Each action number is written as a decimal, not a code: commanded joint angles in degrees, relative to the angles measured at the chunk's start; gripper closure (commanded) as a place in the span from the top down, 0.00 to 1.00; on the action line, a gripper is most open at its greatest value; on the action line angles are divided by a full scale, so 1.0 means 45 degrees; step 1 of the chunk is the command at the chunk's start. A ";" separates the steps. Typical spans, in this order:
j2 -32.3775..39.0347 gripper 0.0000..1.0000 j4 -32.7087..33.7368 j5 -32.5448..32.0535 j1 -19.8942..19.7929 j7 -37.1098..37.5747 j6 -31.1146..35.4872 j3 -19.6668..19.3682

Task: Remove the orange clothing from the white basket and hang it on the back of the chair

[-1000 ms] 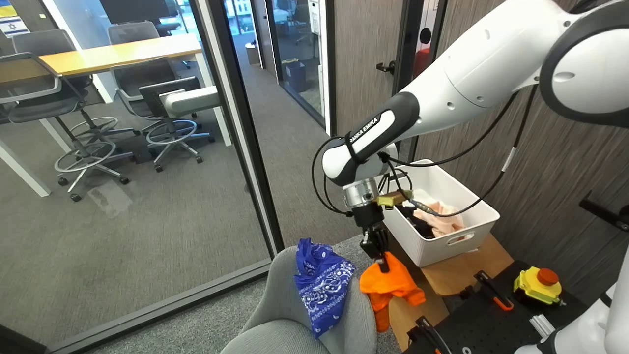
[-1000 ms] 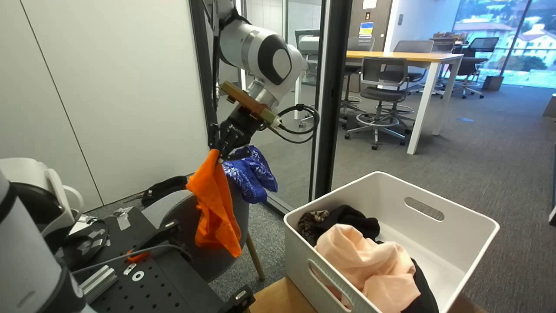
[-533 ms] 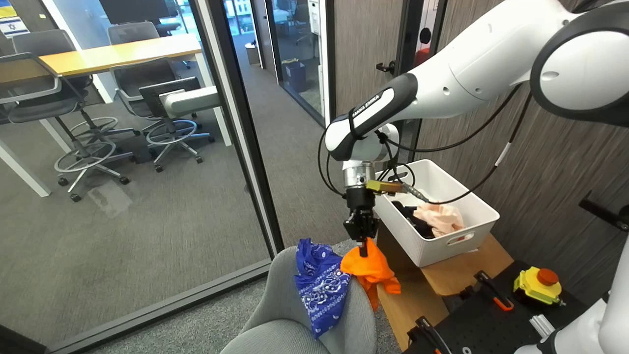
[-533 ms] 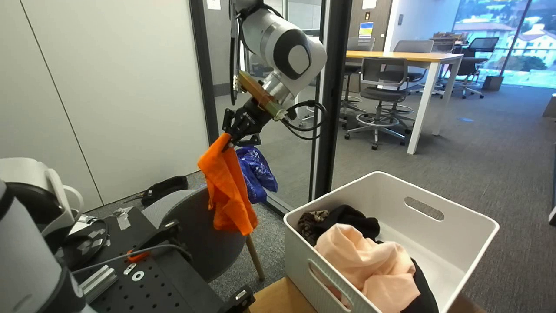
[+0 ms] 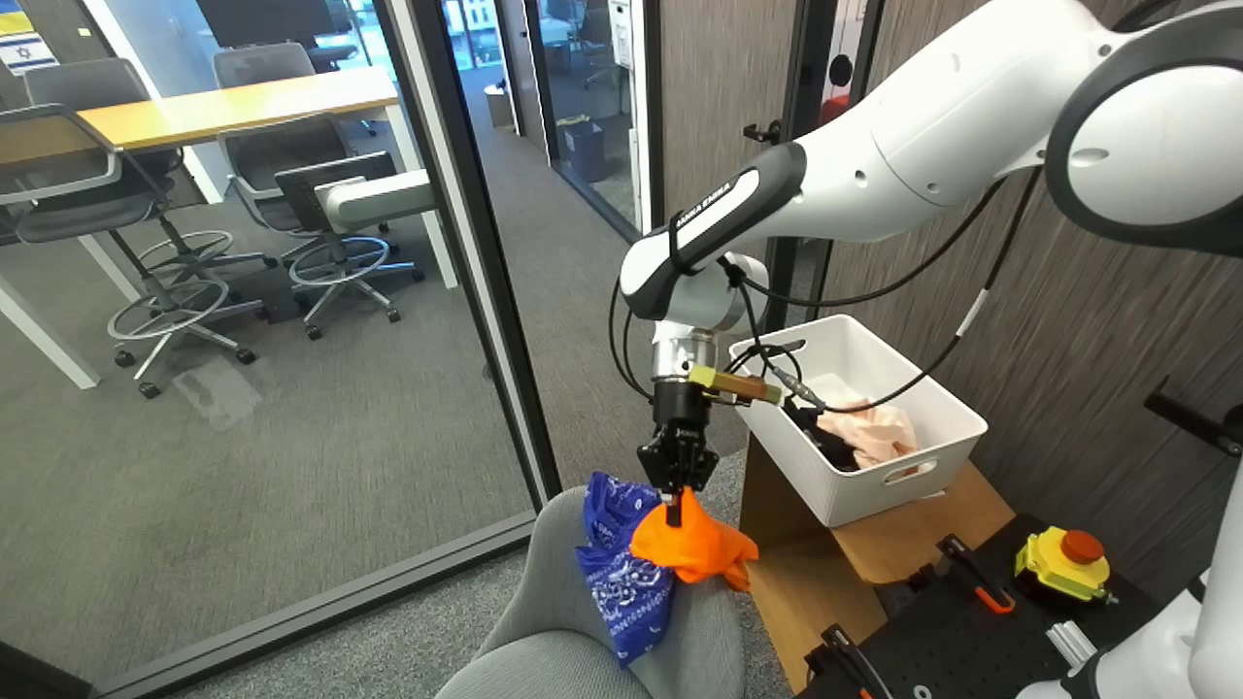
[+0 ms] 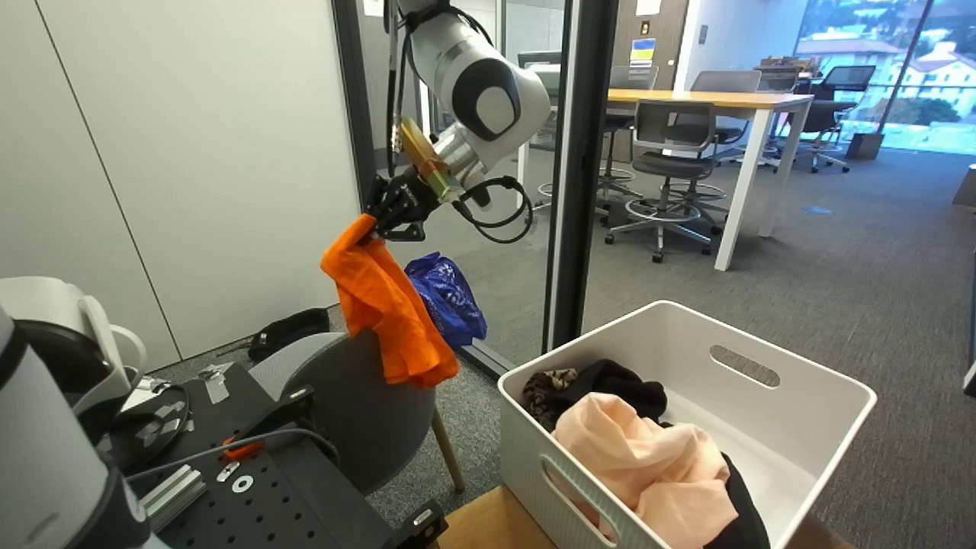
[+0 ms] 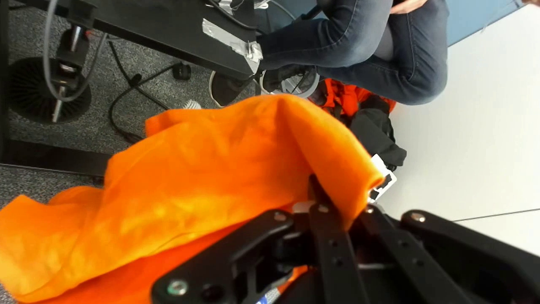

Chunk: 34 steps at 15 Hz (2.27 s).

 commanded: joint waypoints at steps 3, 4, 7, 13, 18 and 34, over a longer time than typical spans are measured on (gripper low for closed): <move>0.0427 0.05 0.0076 0.0560 0.0697 0.0656 0.0942 0.0296; 0.0545 0.05 0.0081 0.0511 0.0804 0.0732 0.1142 0.0311; 0.0877 0.05 0.0005 0.0336 0.1028 0.0855 0.1727 0.0314; 0.1414 0.05 -0.0024 0.0229 0.1128 0.0983 0.2624 0.0347; 0.1545 0.11 -0.0030 0.0130 0.1113 0.1062 0.2867 0.0364; -0.0567 1.00 -0.0799 -0.3377 0.1514 0.2365 0.3055 -0.0032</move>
